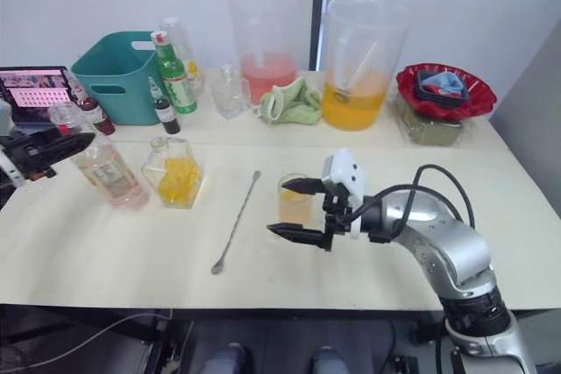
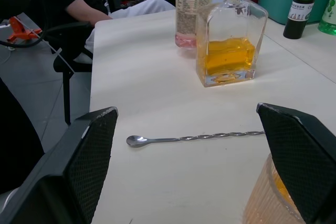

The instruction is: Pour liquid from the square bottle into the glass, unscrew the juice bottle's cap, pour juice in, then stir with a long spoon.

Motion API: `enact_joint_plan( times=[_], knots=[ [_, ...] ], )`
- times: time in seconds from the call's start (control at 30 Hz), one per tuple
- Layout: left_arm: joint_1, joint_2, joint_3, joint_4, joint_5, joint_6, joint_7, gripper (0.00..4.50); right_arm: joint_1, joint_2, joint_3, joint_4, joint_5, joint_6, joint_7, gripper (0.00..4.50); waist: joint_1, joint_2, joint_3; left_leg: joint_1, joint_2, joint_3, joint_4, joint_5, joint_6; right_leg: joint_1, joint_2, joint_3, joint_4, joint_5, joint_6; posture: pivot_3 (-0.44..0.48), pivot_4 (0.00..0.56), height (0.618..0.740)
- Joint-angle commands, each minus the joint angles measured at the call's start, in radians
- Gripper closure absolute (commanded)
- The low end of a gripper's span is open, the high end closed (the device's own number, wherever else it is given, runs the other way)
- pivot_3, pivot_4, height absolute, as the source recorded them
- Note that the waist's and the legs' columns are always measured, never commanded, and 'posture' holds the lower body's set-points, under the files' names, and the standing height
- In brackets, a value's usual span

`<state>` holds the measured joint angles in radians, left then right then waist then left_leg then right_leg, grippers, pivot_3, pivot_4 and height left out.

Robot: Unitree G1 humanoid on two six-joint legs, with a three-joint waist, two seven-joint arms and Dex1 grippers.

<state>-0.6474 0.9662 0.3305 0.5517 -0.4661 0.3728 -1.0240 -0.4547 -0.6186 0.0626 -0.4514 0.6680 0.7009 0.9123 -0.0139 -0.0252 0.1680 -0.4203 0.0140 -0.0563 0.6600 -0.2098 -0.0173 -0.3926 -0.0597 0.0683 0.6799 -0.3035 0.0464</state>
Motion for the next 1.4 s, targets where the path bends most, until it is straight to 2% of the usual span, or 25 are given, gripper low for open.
enact_joint_plan(
  times=[0.03,0.33,0.37,0.57,0.7,0.8,1.03,1.23,1.33,1.4],
  knots=[
    [-0.064,-0.003,-0.003,0.049,0.04,-0.08,0.011,2.55,0.011,-0.002,-0.022,-0.049,0.028,0.012,-0.018,0.02,-0.002,0.0,0.0,-0.001,0.0,0.0,0.0,0.0,0.0,-0.001,0.0,0.0,0.0,0.0,0.0,0.0,0.15,0.74],
    [-0.058,-0.02,-0.051,0.082,0.082,-0.092,-0.036,2.55,0.048,-0.009,-0.048,-0.086,0.053,0.031,-0.062,0.02,-0.006,-0.001,0.0,-0.002,0.0,0.0,0.0,0.0,0.0,-0.004,0.0,0.0,0.002,0.0,0.0,0.0,0.15,0.74],
    [-0.058,-0.019,-0.05,0.08,0.08,-0.082,-0.037,1.91,0.05,-0.01,-0.052,-0.087,0.054,0.032,-0.065,0.0,-0.004,-0.001,0.0,-0.002,0.0,0.0,0.0,0.0,0.0,-0.003,0.0,0.0,0.002,0.0,0.0,0.0,0.15,0.74],
    [-0.061,-0.019,-0.04,0.066,0.07,-0.052,-0.04,0.02,0.054,-0.012,-0.061,-0.089,0.062,0.032,-0.074,0.0,-0.003,-0.001,0.0,-0.002,0.0,0.0,0.0,0.0,0.0,-0.003,0.0,0.0,0.001,0.0,0.0,0.0,0.15,0.74],
    [-0.06,-0.011,-0.013,0.036,0.042,-0.037,-0.05,0.02,0.057,-0.022,-0.068,-0.089,0.069,0.031,-0.075,0.0,-0.004,-0.001,0.0,-0.002,0.0,0.0,0.0,0.0,0.0,-0.003,0.0,0.0,0.001,0.0,0.0,0.0,0.15,0.74],
    [-0.04,0.014,0.035,-0.028,-0.015,0.034,-0.078,0.02,0.062,-0.036,-0.087,-0.093,0.084,0.035,-0.078,0.0,-0.004,-0.001,0.0,-0.002,0.0,0.0,0.0,0.0,0.0,-0.003,0.0,0.0,0.001,0.0,0.0,0.0,0.15,0.74],
    [0.123,0.103,0.191,-0.184,-0.11,0.167,-0.098,0.02,0.119,-0.084,-0.196,-0.131,0.164,0.06,-0.1,0.0,-0.011,-0.001,0.0,-0.002,0.002,0.0,-0.001,0.0,0.0,-0.004,0.0,0.0,0.001,0.0,0.0,0.0,0.15,0.74],
    [0.255,0.121,0.293,-0.25,-0.128,0.202,-0.081,0.02,0.225,-0.142,-0.313,-0.111,0.15,0.038,-0.105,0.0,-0.002,-0.001,0.0,-0.001,0.001,0.001,-0.001,0.0,0.0,-0.002,-0.001,0.0,0.0,0.0,0.0,0.0,0.15,0.74],
    [0.411,0.107,0.375,-0.306,-0.152,0.214,-0.151,0.02,0.332,-0.163,-0.422,-0.062,0.091,-0.01,-0.116,0.0,-0.002,-0.001,0.0,-0.001,0.001,0.001,-0.001,0.0,0.0,-0.002,0.0,0.0,-0.001,0.0,0.0,0.0,0.15,0.74],
    [0.562,0.061,0.426,-0.353,-0.155,0.175,-0.209,0.02,0.439,-0.157,-0.528,-0.023,0.038,-0.067,-0.124,0.0,-0.002,-0.001,0.0,0.0,0.001,0.002,-0.002,-0.001,0.0,-0.001,-0.002,0.001,-0.002,0.0,0.0,0.0,0.15,0.74]
  ],
)
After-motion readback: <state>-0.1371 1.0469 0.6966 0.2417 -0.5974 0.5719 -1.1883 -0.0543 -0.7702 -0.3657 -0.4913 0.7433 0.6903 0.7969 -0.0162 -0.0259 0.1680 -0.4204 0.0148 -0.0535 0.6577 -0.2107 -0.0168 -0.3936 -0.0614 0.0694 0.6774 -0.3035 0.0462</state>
